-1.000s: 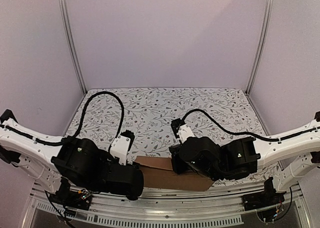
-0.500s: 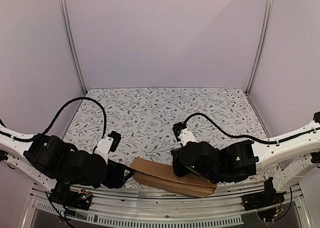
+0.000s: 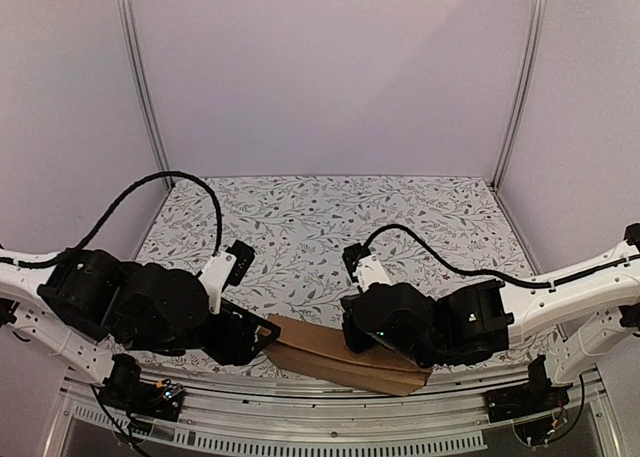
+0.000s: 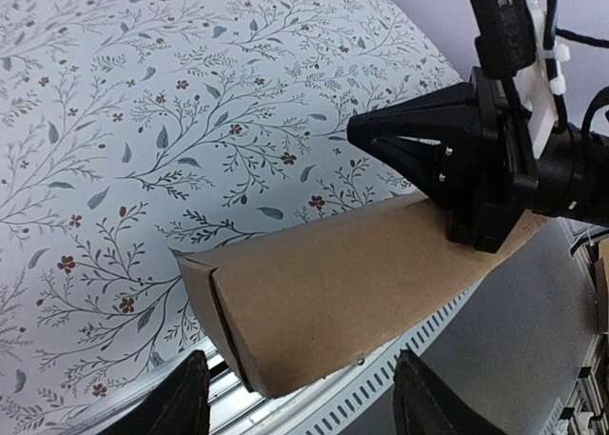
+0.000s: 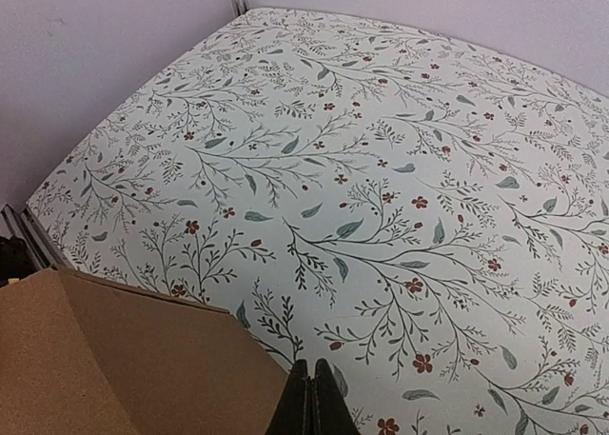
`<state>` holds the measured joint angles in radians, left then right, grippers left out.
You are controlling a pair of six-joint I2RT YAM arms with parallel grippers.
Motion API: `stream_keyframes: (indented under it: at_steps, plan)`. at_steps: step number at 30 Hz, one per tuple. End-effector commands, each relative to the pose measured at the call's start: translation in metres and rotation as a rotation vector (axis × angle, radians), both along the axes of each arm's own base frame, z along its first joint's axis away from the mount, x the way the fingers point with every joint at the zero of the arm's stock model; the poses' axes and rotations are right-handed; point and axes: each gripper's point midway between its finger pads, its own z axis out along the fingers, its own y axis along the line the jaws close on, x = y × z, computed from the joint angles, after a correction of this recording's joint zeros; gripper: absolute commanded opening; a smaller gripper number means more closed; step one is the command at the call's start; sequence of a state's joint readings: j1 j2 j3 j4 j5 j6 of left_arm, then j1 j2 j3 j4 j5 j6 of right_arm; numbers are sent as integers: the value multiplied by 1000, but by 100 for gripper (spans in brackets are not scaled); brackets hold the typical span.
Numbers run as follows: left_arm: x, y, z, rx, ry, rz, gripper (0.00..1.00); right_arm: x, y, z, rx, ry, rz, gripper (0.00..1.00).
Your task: Fold the paper box
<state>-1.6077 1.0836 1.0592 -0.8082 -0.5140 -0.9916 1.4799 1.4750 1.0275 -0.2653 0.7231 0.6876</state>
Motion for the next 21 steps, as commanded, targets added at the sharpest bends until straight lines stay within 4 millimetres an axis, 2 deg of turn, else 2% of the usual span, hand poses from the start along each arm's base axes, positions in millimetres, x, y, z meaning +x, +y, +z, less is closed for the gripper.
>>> stream_keyframes:
  at_steps: [1, 5, 9, 17, 21]
  plan:
    - [6, -6, 9, -21, -11, -38, 64, 7, -20, -28, -198, -29, 9, 0]
    - [11, -12, 7, -29, -10, -49, 64, 11, -23, -18, -205, -57, 3, 0]
    - [20, -15, -9, 11, 9, -48, 62, 13, -25, -21, -224, -64, -6, 0]
    - [35, -4, -48, 39, 89, -8, 33, 15, -26, -30, -239, -53, -17, 0]
    - [35, 4, -65, 42, 116, 18, 26, 18, -26, -36, -249, -39, -23, 0]
